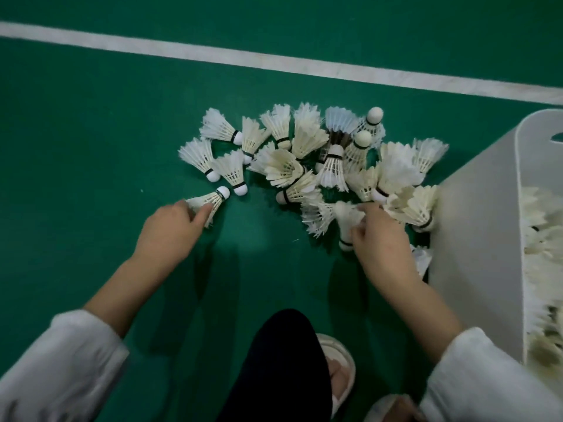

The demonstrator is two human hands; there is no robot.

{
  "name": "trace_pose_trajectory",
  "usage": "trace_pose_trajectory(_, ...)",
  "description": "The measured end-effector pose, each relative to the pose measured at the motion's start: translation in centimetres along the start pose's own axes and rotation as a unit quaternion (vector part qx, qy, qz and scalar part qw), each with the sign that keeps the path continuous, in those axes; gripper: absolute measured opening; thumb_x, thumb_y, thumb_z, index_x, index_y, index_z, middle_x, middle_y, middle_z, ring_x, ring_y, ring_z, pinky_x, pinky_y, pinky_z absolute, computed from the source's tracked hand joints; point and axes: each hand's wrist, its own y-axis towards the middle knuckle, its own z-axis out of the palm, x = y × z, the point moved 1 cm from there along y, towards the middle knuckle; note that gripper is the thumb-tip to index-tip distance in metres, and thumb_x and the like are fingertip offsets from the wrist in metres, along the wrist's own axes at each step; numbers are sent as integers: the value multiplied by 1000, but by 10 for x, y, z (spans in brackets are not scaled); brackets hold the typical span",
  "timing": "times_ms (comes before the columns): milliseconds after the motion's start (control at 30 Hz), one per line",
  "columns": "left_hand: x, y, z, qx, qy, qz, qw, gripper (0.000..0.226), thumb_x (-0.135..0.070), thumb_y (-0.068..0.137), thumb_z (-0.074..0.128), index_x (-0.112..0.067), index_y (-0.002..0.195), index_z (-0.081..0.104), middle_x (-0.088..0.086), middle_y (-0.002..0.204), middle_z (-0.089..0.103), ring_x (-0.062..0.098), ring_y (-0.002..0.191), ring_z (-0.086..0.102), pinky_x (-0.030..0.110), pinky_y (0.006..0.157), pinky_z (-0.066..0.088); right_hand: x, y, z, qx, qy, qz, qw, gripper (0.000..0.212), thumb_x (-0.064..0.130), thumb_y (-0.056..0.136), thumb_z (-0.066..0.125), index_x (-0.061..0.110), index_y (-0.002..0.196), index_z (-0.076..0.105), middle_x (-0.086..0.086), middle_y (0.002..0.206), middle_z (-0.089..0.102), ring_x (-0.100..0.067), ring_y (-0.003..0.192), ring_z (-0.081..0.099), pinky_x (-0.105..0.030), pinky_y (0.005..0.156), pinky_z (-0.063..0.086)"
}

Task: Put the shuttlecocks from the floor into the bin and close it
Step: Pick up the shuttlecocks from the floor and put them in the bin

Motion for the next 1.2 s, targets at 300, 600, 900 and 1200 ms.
trace_pose_trajectory(300,8,6,37,-47,-465,-128,875,18,-24,86,62,-13,101,64,5,99,65,19,90,59,34,74,51,6,-30,25,58,-25,-74,995,18,10,90,49,3,92,65,-10,97,58,-29,88,58,-34,77,43)
trace_pose_trajectory(600,8,12,48,-47,-490,-101,864,46,-31,81,69,-15,121,53,-4,96,55,9,89,55,27,81,45,2,-29,24,62,6,-74,995,18,9,88,55,4,93,71,-10,97,62,-29,89,59,-37,79,47)
trace_pose_trajectory(900,15,10,42,-100,-465,-97,874,20,-27,81,66,-25,66,54,0,92,55,24,85,57,37,80,49,-4,-24,21,58,22,-79,995,18,11,89,56,8,95,72,-7,97,64,-25,89,60,-36,80,48)
trace_pose_trajectory(1200,-13,18,10,36,-539,-59,840,21,-2,90,40,-12,71,44,6,75,54,16,64,52,29,52,54,-11,-23,20,47,24,-77,996,17,15,89,57,10,95,72,-6,96,64,-23,89,59,-33,80,46)
